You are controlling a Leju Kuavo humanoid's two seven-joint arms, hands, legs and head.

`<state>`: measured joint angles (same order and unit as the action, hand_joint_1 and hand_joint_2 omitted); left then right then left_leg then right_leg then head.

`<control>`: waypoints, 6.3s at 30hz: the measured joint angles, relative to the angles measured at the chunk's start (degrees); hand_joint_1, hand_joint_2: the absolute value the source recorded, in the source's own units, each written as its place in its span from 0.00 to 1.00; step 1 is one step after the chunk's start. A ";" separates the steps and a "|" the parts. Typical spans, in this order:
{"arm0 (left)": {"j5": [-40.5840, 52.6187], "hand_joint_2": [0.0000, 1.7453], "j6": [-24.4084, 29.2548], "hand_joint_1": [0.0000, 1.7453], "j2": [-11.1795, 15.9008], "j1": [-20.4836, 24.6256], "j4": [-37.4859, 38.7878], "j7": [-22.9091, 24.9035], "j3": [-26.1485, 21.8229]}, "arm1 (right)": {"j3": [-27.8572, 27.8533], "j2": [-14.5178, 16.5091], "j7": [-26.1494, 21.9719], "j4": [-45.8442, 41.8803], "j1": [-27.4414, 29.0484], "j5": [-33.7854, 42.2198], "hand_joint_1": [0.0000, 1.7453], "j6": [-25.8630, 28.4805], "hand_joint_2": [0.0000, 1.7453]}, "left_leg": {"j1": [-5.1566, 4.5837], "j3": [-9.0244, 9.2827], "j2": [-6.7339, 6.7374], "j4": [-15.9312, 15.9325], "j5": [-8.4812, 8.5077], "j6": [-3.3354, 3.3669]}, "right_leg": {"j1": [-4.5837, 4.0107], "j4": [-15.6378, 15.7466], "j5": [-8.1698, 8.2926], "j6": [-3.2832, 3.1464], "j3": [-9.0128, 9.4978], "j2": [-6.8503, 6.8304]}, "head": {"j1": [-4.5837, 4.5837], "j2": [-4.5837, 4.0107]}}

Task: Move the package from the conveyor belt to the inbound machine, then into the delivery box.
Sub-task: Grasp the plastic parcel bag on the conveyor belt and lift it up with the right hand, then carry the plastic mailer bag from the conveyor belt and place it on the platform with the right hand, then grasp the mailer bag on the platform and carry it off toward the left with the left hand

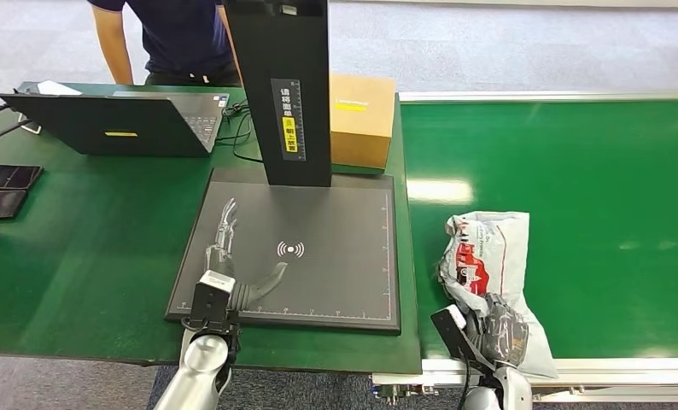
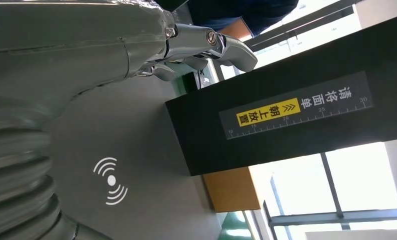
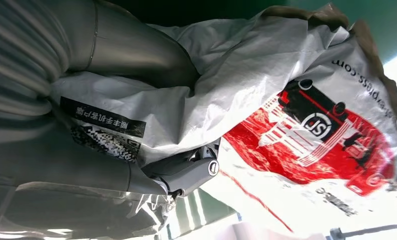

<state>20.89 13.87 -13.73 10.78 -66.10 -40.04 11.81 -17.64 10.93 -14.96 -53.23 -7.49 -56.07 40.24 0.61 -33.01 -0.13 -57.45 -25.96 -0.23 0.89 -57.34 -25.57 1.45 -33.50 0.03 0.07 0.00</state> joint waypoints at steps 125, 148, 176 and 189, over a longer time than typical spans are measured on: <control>-12.41 1.00 14.35 0.00 5.20 -0.08 -0.15 -0.07 14.97 | 39.09 -0.63 -22.15 -2.57 -9.37 26.45 0.00 -0.10 1.00 | 0.00 -0.12 0.00 -0.01 -0.03 -0.05 | 0.00 -0.02 -0.02 0.00 -0.16 0.01 | 0.01 0.00; 15.54 1.00 4.59 0.00 5.35 0.44 -0.28 7.98 8.91 | 31.97 -2.50 -22.20 -22.61 11.53 44.39 0.00 -28.90 1.00 | 0.00 -0.10 0.00 0.00 -0.15 -0.09 | -0.01 -0.02 -0.16 -0.05 -0.16 0.03 | 0.00 0.00; 38.27 1.00 -2.02 0.00 6.90 26.34 27.58 17.40 13.74 | 30.50 -1.35 -22.21 -22.33 11.85 44.40 0.00 -33.39 1.00 | 0.01 -0.07 0.00 0.00 -0.11 -0.08 | -0.01 -0.04 -0.13 -0.07 -0.13 0.03 | 0.00 0.00; 41.19 1.00 1.10 0.28 6.91 29.95 35.69 21.71 17.15 | 30.50 -1.35 -22.22 -21.71 11.77 44.11 0.00 -33.52 1.00 | 0.01 0.07 0.00 0.00 -0.12 -0.08 | -0.01 -0.04 -0.13 -0.07 0.04 0.03 | 0.01 0.00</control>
<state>62.08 14.97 -6.82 40.73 -30.41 -18.33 28.96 12.85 9.57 -37.17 -74.94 4.28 -11.96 6.72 0.61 -32.94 -0.12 -57.45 -26.08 -0.32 0.87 -57.38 -25.70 1.38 -33.46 0.07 0.07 0.00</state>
